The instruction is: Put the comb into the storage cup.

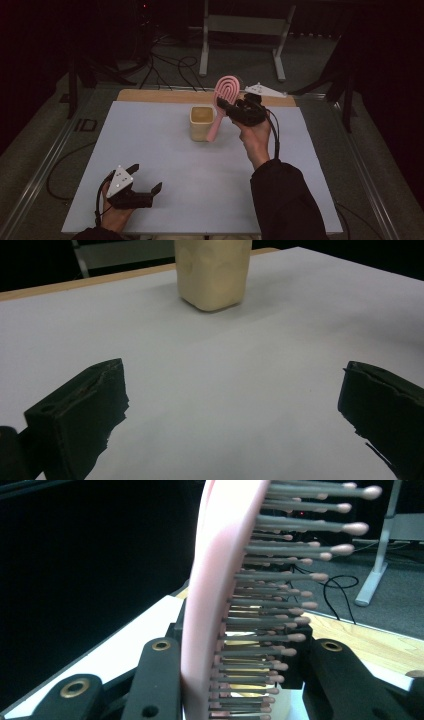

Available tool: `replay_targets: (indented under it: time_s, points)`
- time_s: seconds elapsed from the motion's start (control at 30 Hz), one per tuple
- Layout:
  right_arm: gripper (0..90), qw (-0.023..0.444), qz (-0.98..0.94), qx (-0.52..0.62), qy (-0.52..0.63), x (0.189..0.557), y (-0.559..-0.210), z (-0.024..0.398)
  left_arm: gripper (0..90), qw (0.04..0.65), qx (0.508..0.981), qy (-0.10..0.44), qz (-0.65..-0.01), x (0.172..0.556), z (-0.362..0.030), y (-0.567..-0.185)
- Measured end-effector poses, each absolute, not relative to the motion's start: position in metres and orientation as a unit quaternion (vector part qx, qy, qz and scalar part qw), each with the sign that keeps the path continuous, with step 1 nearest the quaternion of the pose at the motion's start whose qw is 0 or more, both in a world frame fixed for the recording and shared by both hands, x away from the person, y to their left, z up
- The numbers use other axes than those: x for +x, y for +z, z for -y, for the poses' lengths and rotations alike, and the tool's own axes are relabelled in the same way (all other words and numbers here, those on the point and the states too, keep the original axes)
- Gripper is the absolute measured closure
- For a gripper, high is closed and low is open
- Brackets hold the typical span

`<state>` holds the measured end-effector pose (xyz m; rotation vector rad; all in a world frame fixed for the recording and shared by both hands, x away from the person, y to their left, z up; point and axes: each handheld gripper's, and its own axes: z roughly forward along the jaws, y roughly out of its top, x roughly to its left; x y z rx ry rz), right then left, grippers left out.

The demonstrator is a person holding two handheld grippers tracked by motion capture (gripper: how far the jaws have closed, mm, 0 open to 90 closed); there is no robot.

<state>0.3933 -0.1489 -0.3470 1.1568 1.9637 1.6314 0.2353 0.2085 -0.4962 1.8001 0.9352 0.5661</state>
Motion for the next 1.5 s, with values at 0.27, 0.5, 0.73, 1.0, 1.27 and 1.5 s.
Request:
replay_targets:
  time_s: [0.27,0.5,0.73,1.0,1.27,1.5]
  points:
    - [63.7,0.172,-0.687,0.407,0.576,0.396,-0.341,0.151,0.2,0.496,0.743,0.233,-0.385,0.235,-0.208,-0.496]
    - [63.7,0.176,-0.686,0.407,0.577,0.399,-0.338,0.148,0.2,0.497,0.742,0.232,-0.385,0.235,-0.208,-0.496]
    - [63.7,0.180,-0.685,0.411,0.574,0.403,-0.337,0.145,0.2,0.499,0.740,0.233,-0.387,0.235,-0.209,-0.496]
    - [63.7,0.188,-0.681,0.410,0.576,0.406,-0.332,0.145,0.2,0.499,0.741,0.232,-0.386,0.234,-0.208,-0.496]
    - [63.7,0.193,-0.674,0.416,0.579,0.411,-0.330,0.148,0.2,0.499,0.740,0.232,-0.386,0.235,-0.209,-0.496]
    - [63.7,0.201,-0.675,0.417,0.574,0.414,-0.328,0.147,0.2,0.500,0.739,0.231,-0.388,0.234,-0.209,-0.496]
